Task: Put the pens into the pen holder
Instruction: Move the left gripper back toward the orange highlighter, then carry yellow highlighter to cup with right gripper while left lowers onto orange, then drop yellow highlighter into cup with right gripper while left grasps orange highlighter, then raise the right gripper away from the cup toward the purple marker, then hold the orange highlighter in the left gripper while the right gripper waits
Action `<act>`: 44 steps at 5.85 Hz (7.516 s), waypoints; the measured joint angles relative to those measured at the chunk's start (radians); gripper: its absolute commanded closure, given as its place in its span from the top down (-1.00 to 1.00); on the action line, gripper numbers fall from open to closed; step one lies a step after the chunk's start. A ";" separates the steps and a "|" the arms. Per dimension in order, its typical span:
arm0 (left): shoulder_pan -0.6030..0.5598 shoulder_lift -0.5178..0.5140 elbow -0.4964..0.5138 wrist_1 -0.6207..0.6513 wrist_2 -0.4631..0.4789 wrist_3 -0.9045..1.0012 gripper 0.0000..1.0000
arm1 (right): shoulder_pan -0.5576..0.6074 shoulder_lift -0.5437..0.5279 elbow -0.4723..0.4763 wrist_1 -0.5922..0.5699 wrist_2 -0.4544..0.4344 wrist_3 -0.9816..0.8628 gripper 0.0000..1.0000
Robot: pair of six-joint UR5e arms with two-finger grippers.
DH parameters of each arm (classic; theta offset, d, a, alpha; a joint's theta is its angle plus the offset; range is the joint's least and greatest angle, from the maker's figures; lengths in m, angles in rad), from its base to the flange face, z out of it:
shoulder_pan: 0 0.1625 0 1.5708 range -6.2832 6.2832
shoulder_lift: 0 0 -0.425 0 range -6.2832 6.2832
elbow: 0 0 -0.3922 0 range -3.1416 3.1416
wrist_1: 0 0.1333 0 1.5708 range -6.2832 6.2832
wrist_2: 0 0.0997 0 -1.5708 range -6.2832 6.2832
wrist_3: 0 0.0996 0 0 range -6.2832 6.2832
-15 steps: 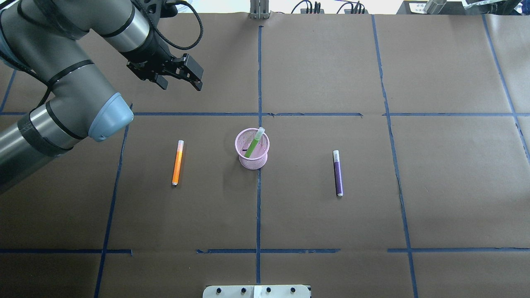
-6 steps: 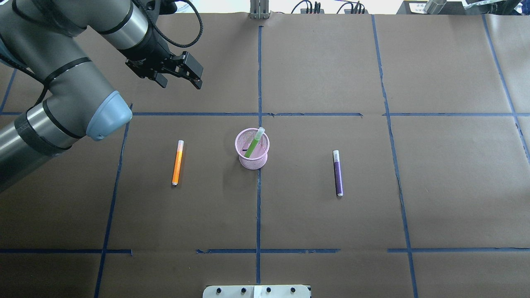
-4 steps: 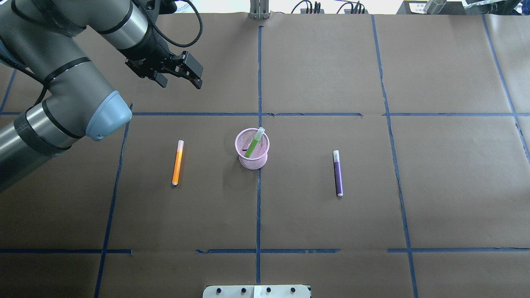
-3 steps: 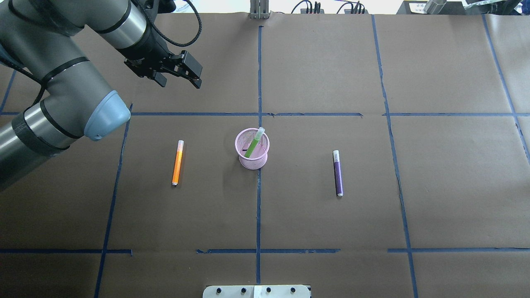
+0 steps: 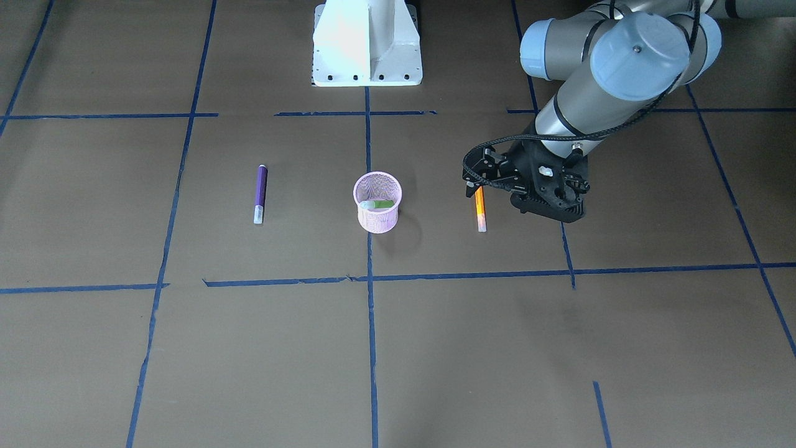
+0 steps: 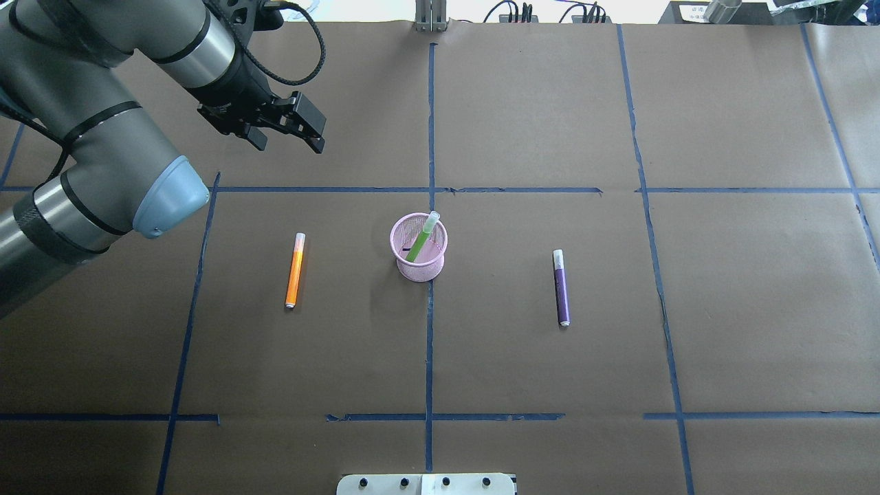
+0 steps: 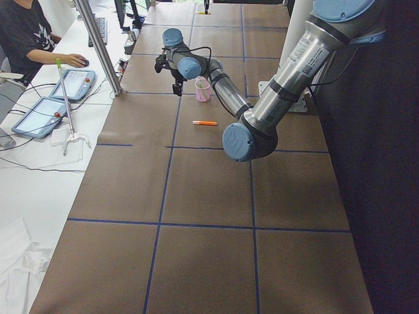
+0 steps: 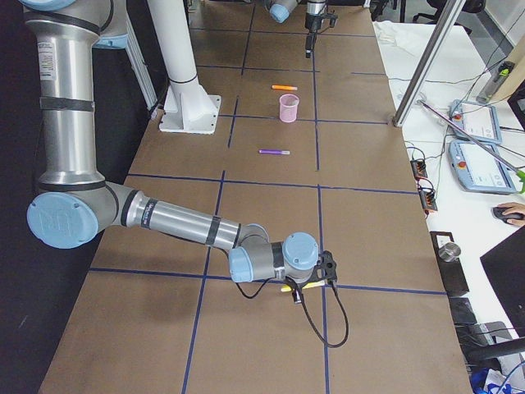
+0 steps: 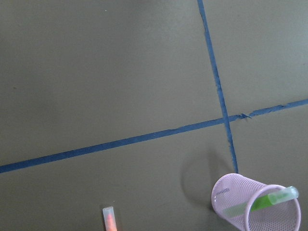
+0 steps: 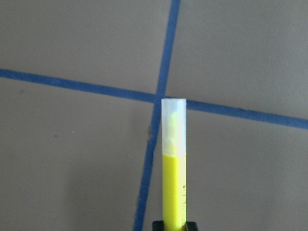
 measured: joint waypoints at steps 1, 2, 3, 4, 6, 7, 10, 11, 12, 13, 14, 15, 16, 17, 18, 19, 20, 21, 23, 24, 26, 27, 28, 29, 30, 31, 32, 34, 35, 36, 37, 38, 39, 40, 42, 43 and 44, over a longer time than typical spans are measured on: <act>0.012 0.016 0.000 0.024 0.033 0.062 1.00 | -0.034 0.001 0.108 0.000 -0.002 0.114 -1.00; 0.040 0.037 0.001 0.032 0.081 0.114 1.00 | -0.112 0.013 0.231 0.003 -0.014 0.284 -1.00; 0.072 0.065 0.002 0.030 0.124 0.152 1.00 | -0.196 0.051 0.328 0.005 -0.034 0.448 -1.00; 0.089 0.097 0.004 0.025 0.144 0.170 1.00 | -0.285 0.118 0.386 0.006 -0.073 0.589 -1.00; 0.098 0.122 0.016 0.026 0.147 0.148 1.00 | -0.494 0.316 0.425 0.001 -0.253 0.849 -1.00; 0.106 0.119 0.022 0.026 0.144 0.093 1.00 | -0.593 0.403 0.433 0.000 -0.378 0.947 -1.00; 0.132 0.085 0.070 0.022 0.142 -0.024 1.00 | -0.847 0.583 0.453 0.004 -0.751 1.057 -1.00; 0.138 0.072 0.088 0.021 0.141 -0.034 1.00 | -0.919 0.620 0.452 0.006 -0.864 1.060 -1.00; 0.149 0.067 0.095 0.021 0.141 -0.035 1.00 | -0.983 0.640 0.450 0.009 -0.972 1.055 -1.00; 0.160 0.067 0.096 0.021 0.141 -0.034 1.00 | -1.034 0.648 0.447 0.010 -1.061 1.051 -1.00; 0.170 0.067 0.097 0.021 0.141 -0.033 1.00 | -1.079 0.647 0.444 0.011 -1.135 1.049 -1.00; 0.175 0.067 0.097 0.022 0.140 -0.034 1.00 | -1.111 0.640 0.435 0.012 -1.189 1.047 -1.00; 0.177 0.069 0.095 0.022 0.139 -0.032 1.00 | -1.123 0.633 0.409 0.039 -1.215 1.046 -1.00; 0.178 0.072 0.094 0.022 0.138 -0.030 1.00 | -1.125 0.632 0.362 0.093 -1.231 1.045 -1.00; 0.179 0.075 0.093 0.022 0.138 -0.029 1.00 | -1.124 0.633 0.319 0.134 -1.241 1.044 -1.00; 0.186 0.075 0.092 0.022 0.138 -0.029 1.00 | -1.124 0.636 0.291 0.150 -1.249 1.044 -1.00; 0.198 0.074 0.090 0.023 0.138 -0.030 1.00 | -1.124 0.643 0.275 0.155 -1.254 1.046 -0.99; 0.204 0.073 0.087 0.023 0.138 -0.030 1.00 | -1.128 0.652 0.270 0.157 -1.256 1.049 -0.98; 0.207 0.073 0.086 0.022 0.138 -0.030 1.00 | -1.145 0.653 0.263 0.157 -1.257 1.053 -0.96; 0.207 0.071 0.086 0.023 0.138 -0.030 1.00 | -1.157 0.648 0.255 0.157 -1.257 1.054 -0.95; 0.207 0.069 0.086 0.024 0.138 -0.029 1.00 | -1.172 0.646 0.250 0.158 -1.257 1.056 0.99; 0.207 0.068 0.084 0.027 0.138 -0.029 1.00 | -1.174 0.649 0.250 0.159 -1.259 1.056 1.00; 0.207 0.068 0.084 0.029 0.138 -0.029 1.00 | -1.172 0.652 0.250 0.160 -1.259 1.055 1.00; 0.207 0.068 0.085 0.030 0.138 -0.029 1.00 | -1.158 0.664 0.254 0.158 -1.257 1.050 1.00; 0.210 0.069 0.091 0.028 0.139 -0.029 1.00 | -1.124 0.683 0.259 0.154 -1.242 1.044 1.00; 0.220 0.072 0.096 0.025 0.142 -0.028 1.00 | -1.069 0.694 0.262 0.144 -1.178 1.041 1.00; 0.234 0.076 0.098 0.024 0.145 -0.027 1.00 | -1.008 0.696 0.264 0.132 -1.093 1.040 1.00; 0.253 0.078 0.103 0.024 0.148 -0.029 1.00 | -0.899 0.687 0.268 0.060 -0.918 1.031 1.00; 0.262 0.076 0.115 0.023 0.149 -0.031 1.00 | -0.853 0.662 0.275 0.031 -0.825 1.010 1.00; 0.267 0.073 0.130 0.017 0.149 -0.035 1.00 | -0.823 0.623 0.287 0.022 -0.764 0.985 1.00; 0.268 0.073 0.139 -0.001 0.166 -0.047 1.00 | -0.805 0.595 0.299 0.021 -0.730 0.970 1.00; 0.267 0.074 0.142 -0.039 0.193 -0.062 1.00 | -0.796 0.579 0.309 0.020 -0.717 0.964 1.00; 0.267 0.077 0.144 -0.078 0.213 -0.072 1.00 | -0.792 0.566 0.312 0.022 -0.710 0.963 1.00; 0.268 0.081 0.147 -0.098 0.223 -0.080 0.98 | -0.790 0.556 0.313 0.025 -0.703 0.963 1.00; 0.270 0.084 0.153 -0.106 0.227 -0.084 0.13 | -0.789 0.549 0.314 0.028 -0.699 0.962 1.00; 0.270 0.084 0.157 -0.106 0.227 -0.084 0.01 | -0.789 0.548 0.314 0.028 -0.699 0.962 1.00; 0.270 0.083 0.159 -0.106 0.227 -0.085 0.01 | -0.789 0.548 0.314 0.028 -0.698 0.962 1.00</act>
